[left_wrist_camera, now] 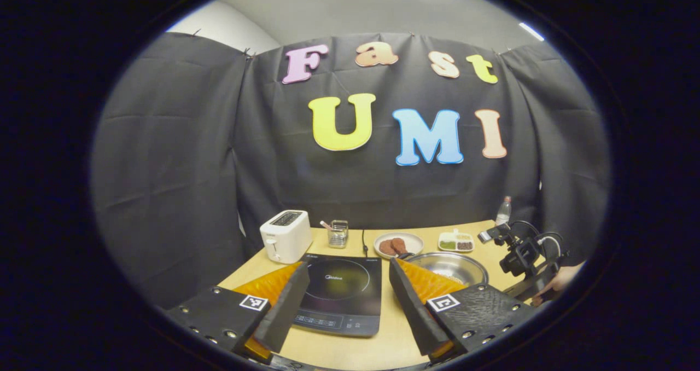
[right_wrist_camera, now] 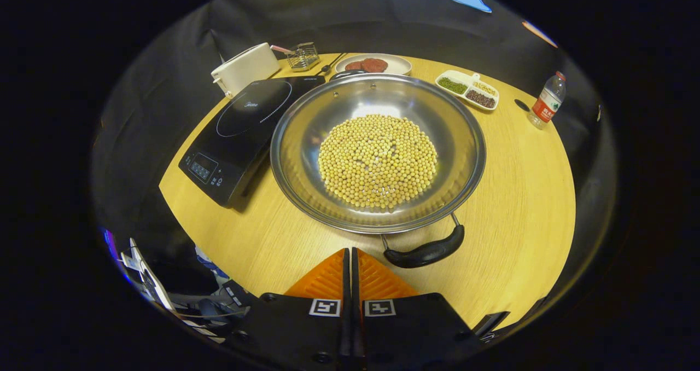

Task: First push the handle of the pot to place it horizontally, then grasp the pot with both hands and set it on the induction cooktop.

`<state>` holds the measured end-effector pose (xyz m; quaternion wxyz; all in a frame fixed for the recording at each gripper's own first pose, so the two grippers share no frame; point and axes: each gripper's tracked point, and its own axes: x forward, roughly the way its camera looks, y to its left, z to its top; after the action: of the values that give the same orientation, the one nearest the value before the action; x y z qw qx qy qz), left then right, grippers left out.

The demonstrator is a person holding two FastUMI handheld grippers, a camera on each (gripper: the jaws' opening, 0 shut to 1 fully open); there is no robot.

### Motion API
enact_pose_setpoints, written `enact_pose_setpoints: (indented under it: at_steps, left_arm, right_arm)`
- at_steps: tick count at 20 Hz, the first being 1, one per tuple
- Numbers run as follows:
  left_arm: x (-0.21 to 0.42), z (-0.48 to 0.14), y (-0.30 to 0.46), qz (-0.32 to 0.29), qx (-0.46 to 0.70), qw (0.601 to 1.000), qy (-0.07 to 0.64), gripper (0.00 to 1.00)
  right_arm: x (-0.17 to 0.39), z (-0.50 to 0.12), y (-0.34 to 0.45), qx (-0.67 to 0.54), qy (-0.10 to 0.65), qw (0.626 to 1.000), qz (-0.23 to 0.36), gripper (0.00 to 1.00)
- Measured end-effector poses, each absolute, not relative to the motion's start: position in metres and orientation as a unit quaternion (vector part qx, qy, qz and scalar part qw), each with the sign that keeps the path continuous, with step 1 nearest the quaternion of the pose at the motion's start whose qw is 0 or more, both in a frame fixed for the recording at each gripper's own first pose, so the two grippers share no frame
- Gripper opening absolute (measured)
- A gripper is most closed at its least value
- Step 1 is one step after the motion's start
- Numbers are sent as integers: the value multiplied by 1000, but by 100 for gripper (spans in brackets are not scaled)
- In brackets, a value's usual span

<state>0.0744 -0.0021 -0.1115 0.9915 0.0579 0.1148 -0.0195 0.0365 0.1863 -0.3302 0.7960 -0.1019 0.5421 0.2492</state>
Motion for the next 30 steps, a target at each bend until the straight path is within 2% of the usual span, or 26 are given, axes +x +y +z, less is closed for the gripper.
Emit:
enact_pose_setpoints:
  at_steps: [3, 10, 20, 30]
  left_arm:
    - [72, -116, -7, -19, 61, 990, 124, 90]
    - [73, -122, -32, -27, 64, 989, 130, 87]
    - [82, -136, -43, -31, 68, 986, 148, 89]
    - [85, -143, -67, -24, 75, 984, 162, 87]
  right_arm:
    - [44, -339, 185, -107, 548, 791, 252, 2]
    - [50, -349, 185, -117, 547, 786, 265, 2]
    - [78, -344, 138, -147, 530, 800, 240, 2]
    - [115, -342, 95, -145, 523, 815, 206, 2]
